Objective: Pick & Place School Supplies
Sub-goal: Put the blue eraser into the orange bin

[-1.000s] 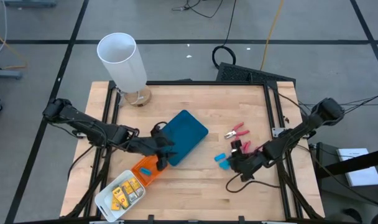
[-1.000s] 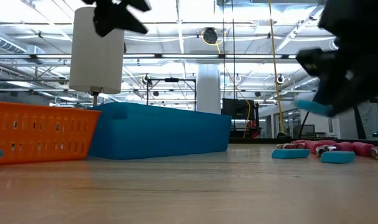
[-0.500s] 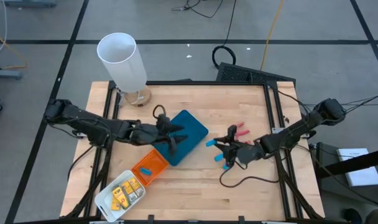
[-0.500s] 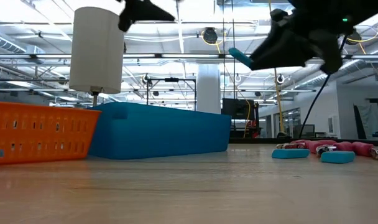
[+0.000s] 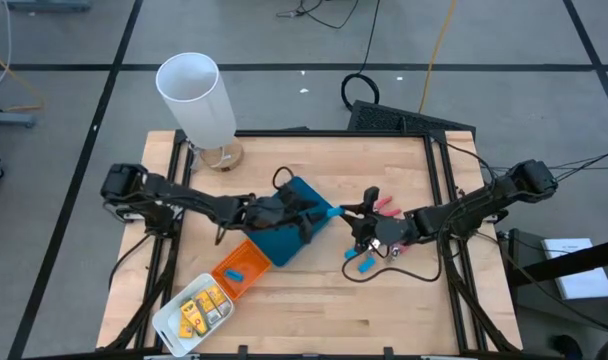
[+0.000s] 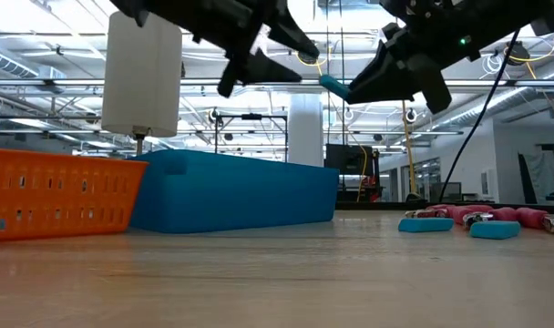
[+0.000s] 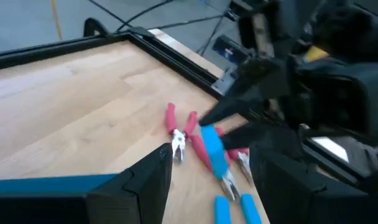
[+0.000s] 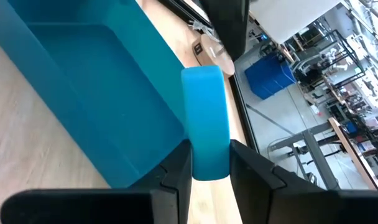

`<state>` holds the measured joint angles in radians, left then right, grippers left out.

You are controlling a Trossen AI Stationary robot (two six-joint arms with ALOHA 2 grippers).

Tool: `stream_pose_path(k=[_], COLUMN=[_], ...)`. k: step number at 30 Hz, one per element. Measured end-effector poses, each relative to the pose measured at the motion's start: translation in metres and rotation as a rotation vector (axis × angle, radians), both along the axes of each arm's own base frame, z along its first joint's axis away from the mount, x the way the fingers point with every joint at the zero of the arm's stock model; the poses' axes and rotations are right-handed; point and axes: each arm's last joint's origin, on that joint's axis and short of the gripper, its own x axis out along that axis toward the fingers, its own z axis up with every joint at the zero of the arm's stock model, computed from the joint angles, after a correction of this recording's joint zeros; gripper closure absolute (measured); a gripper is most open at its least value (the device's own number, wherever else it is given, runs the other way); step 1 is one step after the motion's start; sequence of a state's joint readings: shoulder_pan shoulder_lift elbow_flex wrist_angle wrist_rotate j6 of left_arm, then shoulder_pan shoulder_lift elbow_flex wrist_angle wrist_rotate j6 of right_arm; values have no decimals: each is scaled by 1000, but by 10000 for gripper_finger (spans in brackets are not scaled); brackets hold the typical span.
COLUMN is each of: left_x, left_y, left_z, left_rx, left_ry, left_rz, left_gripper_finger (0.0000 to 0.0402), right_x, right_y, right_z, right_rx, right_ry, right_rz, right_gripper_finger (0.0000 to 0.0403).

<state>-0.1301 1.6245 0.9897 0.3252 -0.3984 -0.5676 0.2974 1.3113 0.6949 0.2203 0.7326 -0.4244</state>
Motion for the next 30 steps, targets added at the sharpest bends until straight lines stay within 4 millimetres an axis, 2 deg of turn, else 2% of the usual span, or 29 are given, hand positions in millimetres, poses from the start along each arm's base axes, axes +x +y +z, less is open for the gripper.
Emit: stream_pose_path(k=[6, 11, 30], left_x=[10, 19, 25], left_y=[9, 10, 15], left_z=[-18, -26, -30], left_rx=[-62, -98, -99], left_ry=[20, -35, -82], left_rz=[-8, -44, -36], left_gripper_finger=[183, 183, 183], right_x=[1, 1, 1], right_y=[0, 0, 0], right_z=[2, 2, 2], right_rx=[1, 3, 4], right_ry=[-19, -25, -25], right_rz=[0, 0, 3], right_gripper_finger=[319, 319, 319])
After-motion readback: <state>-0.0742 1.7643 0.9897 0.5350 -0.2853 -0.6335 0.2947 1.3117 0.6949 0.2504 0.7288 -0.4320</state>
